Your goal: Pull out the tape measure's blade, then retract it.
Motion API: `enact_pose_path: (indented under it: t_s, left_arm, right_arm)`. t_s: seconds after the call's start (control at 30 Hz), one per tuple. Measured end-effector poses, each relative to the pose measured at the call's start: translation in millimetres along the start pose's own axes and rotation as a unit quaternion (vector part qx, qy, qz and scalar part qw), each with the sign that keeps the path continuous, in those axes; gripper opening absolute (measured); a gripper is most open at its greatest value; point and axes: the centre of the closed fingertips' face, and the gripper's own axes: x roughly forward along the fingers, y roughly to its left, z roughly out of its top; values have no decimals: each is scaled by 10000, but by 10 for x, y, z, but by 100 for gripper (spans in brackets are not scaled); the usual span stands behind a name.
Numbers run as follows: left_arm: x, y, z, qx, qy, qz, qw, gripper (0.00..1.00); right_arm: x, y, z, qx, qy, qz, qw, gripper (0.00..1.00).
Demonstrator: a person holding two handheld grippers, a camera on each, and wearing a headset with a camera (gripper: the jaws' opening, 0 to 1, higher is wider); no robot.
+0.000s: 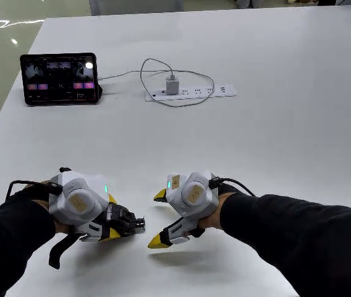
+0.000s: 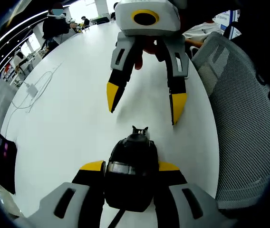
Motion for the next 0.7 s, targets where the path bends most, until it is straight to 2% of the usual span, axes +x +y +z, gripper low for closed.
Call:
enact_pose_path:
  t_s: [0.33,0.43,0.57,0.7]
  left_arm:
    - [-3,1,1,13,-54,-89,9999,34]
    - [-3,0,3,14,-82,-75,9999,34]
    - [-4,0,3,0,-92,-80,9999,34]
    - [-3,-7,3,20,-74,-91,9999,34]
  right_arm:
    - [215,57,34,-222,74,172,9996,41]
    - [240,66,26,-386,131,228,9989,34]
    - [259,30,19,-415,144,179,9989,25]
    - [279,56,19,-500,161,259,9983,17]
